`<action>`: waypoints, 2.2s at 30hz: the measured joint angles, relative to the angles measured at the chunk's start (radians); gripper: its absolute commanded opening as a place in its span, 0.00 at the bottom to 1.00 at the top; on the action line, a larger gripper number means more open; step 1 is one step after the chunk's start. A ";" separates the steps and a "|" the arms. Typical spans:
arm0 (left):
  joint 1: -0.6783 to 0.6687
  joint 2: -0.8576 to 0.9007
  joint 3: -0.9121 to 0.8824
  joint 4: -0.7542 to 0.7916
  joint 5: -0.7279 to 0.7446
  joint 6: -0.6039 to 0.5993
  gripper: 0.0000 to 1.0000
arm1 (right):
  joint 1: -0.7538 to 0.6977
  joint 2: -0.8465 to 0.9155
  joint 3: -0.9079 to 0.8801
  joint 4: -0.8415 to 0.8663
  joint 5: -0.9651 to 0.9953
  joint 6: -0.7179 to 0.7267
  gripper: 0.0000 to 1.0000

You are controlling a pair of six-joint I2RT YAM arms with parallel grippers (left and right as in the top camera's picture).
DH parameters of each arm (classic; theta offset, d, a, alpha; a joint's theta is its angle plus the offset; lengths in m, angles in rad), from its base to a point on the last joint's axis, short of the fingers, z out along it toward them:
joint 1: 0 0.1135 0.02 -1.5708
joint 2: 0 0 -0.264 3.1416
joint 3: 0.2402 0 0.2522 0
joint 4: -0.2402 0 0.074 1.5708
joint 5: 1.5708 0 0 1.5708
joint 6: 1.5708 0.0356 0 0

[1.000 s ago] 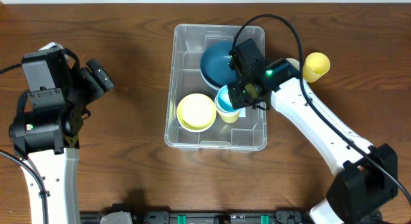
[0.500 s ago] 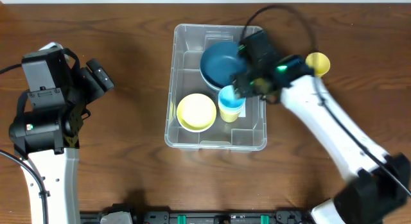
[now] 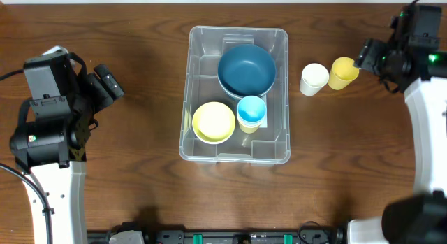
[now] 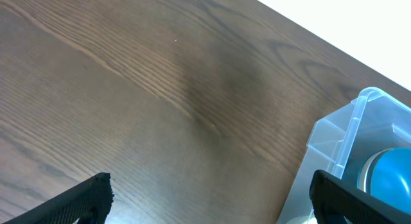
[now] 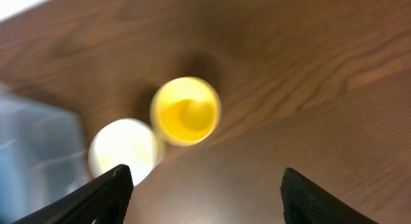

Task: Pack container
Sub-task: 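Grasp the yellow cup beside the white cup with the right gripper, then stack the yellow cup onto the cup stack in the bin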

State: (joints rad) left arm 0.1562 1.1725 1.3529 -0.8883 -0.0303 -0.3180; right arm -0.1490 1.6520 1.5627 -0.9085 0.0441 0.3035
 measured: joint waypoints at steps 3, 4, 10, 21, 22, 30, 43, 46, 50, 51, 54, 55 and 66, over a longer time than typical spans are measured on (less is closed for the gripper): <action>0.000 0.000 0.000 0.000 0.000 0.000 0.98 | -0.046 0.111 -0.002 0.053 -0.026 0.003 0.75; 0.000 0.000 0.000 0.000 0.000 0.000 0.98 | -0.053 0.145 -0.002 0.075 -0.037 0.004 0.74; 0.000 0.000 0.000 0.000 0.000 0.000 0.98 | -0.066 0.322 -0.003 0.196 -0.142 0.011 0.66; 0.000 0.000 0.000 0.000 0.000 0.000 0.98 | -0.066 0.402 -0.006 0.171 -0.185 0.041 0.08; 0.000 0.000 0.000 0.000 0.000 0.000 0.98 | -0.066 0.402 -0.006 0.162 -0.180 0.044 0.01; 0.000 0.000 0.000 0.001 0.000 0.000 0.98 | -0.066 0.373 -0.007 0.079 -0.070 0.053 0.01; 0.000 0.000 0.000 0.001 0.000 0.000 0.98 | 0.199 -0.236 0.001 -0.006 -0.051 0.049 0.01; 0.000 0.000 0.000 0.000 0.000 0.000 0.98 | 0.366 -0.266 0.006 -0.040 -0.067 0.047 0.01; 0.000 0.000 0.000 0.000 0.000 0.000 0.98 | 0.524 -0.201 0.005 -0.103 -0.071 0.044 0.01; 0.000 0.000 0.000 0.000 0.000 0.000 0.98 | 0.560 -0.173 0.005 -0.121 -0.068 0.044 0.01; 0.000 0.000 0.000 0.000 0.000 0.000 0.98 | 0.624 -0.102 -0.003 -0.153 -0.059 0.044 0.01; 0.000 0.000 0.000 0.000 0.000 0.000 0.98 | 0.637 -0.082 -0.005 -0.158 -0.061 0.044 0.01; 0.000 0.000 0.000 0.000 0.000 0.000 0.98 | 0.682 -0.002 -0.006 -0.215 -0.051 0.039 0.48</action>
State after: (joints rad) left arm 0.1562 1.1725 1.3529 -0.8879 -0.0303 -0.3180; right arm 0.5327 1.6497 1.5562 -1.1236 -0.0067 0.3424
